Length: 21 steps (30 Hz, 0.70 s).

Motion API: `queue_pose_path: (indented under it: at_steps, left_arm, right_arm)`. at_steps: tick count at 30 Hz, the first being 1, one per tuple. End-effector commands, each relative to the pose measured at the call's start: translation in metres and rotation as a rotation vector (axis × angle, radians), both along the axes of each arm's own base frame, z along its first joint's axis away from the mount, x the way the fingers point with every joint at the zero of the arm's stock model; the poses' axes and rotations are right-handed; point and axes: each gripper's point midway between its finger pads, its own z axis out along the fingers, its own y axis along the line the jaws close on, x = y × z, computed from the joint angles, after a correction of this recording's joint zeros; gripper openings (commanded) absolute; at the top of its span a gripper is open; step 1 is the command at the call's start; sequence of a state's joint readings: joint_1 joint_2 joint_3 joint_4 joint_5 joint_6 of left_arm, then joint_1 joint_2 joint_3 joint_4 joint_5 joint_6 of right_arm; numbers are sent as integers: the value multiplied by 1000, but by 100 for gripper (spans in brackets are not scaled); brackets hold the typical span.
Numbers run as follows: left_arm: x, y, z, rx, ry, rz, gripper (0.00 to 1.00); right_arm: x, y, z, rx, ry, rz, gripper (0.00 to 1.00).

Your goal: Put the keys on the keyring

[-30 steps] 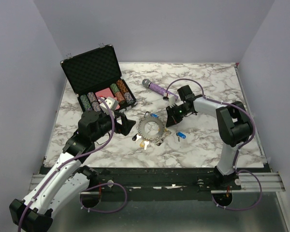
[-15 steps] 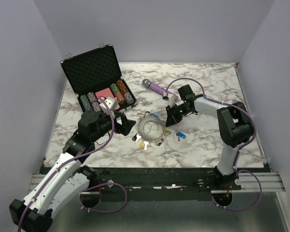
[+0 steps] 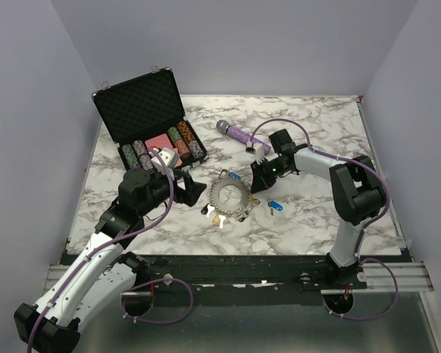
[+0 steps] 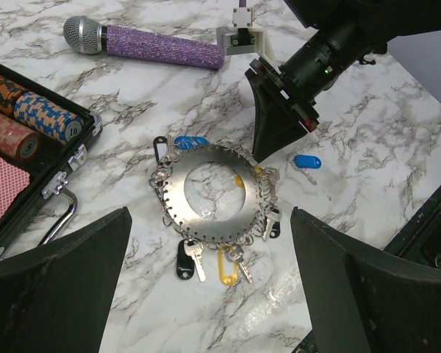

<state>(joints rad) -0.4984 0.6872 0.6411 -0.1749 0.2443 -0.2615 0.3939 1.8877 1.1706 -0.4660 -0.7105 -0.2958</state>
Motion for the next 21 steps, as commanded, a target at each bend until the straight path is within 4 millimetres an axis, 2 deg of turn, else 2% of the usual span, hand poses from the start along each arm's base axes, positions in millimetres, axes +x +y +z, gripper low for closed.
queue_pose_path:
  at_steps: [1, 9, 16, 21]
  left_arm:
    - [-3, -1, 12, -18, -24, -18, 97]
    - [-3, -1, 12, -17, -23, -16, 97]
    - [-3, -1, 13, -17, -27, -15, 97]
    - [-1, 0, 11, -14, -21, -12, 97]
  right_arm:
    - [-2, 1, -7, -16, 25, 0, 15]
    - [-1, 2, -6, -17, 30, -6, 23]
    - [6, 5, 18, 16, -41, 14, 32]
    - [9, 9, 29, 46, -87, 86, 34]
